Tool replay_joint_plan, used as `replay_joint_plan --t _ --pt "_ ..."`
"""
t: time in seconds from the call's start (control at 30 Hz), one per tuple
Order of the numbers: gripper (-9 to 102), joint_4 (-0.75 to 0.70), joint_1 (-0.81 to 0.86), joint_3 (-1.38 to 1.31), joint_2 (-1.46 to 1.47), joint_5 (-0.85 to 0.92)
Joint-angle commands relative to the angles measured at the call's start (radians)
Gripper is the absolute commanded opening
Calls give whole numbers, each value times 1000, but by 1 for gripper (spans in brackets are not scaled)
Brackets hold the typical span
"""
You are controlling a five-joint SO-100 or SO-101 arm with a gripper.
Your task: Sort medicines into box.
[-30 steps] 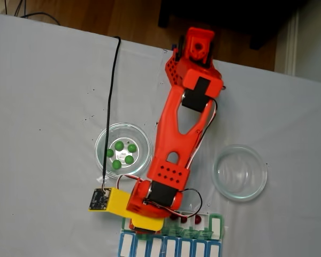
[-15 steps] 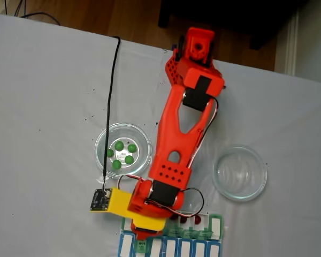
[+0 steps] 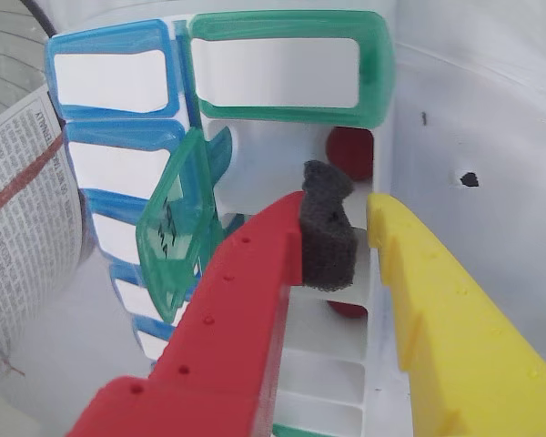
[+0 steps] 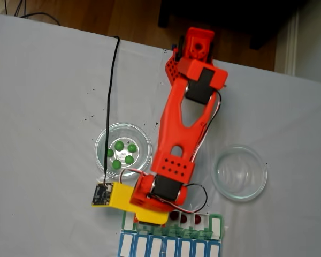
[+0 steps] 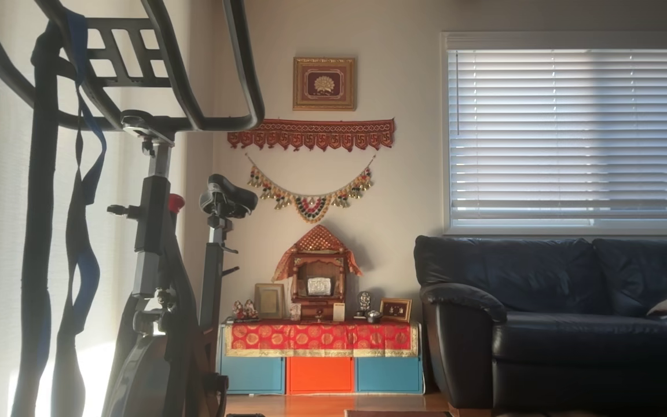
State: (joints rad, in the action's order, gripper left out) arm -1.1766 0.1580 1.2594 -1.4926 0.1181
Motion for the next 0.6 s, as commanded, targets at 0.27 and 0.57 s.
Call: replay_joint_plan --t 0.27,0.57 --pt "1 -129 87 172 -457 92" --pt "1 -144 109 357 -698 130"
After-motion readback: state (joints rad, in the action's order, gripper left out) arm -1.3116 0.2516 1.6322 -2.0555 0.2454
